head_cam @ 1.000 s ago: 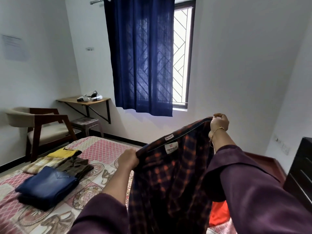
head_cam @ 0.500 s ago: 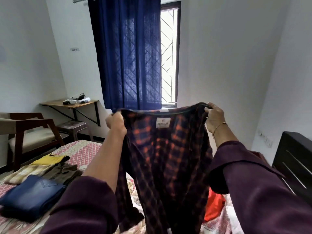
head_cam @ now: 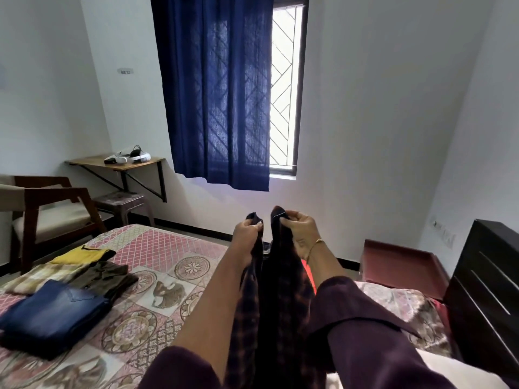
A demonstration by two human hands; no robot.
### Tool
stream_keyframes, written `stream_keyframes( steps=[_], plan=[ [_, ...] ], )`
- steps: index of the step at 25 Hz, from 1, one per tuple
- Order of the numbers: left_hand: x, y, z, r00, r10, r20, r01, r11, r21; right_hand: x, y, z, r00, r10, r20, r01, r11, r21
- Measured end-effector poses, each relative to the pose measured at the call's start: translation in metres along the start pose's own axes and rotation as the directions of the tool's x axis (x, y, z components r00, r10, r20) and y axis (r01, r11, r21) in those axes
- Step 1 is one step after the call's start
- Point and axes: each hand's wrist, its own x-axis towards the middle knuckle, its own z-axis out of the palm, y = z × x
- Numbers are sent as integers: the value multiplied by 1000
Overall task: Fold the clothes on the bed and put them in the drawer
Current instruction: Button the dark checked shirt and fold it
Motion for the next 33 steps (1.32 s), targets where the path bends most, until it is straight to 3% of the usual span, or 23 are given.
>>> stream_keyframes(
  steps=[5,9,11,15,19,22,26,29,33],
  plan=[
    [-21,-20,-12,988,-54,147,90,963,-252,-23,39,28,988,146,50,-153,965,211],
    [-35,-42,-30,964,-226,141,266,779,-567,-33,65,43,963,251,96,-268,893,362],
    [-33,-56,-39,968,-216,129,248,742,-623,-38,74,47,957,271,102,-289,894,342],
    [-26,-70,-49,997,-63,43,76,857,-510,-45,91,56,984,179,23,-178,943,280],
    [-11,-75,-59,999,-8,37,24,890,-454,-49,108,71,992,88,-85,-69,976,206],
    [-7,-77,-62,998,-8,63,29,940,-341,-48,115,76,978,110,-176,-70,973,219],
    [-4,-78,-61,997,56,60,-46,986,-163,-49,116,75,975,174,-135,-105,905,412],
    [-4,-77,-60,995,73,71,-63,989,-137,-48,112,71,981,172,-92,-120,903,412],
    [2,-81,-60,984,170,-51,-167,985,44,-50,113,64,985,157,-68,-117,909,399]
  ],
)
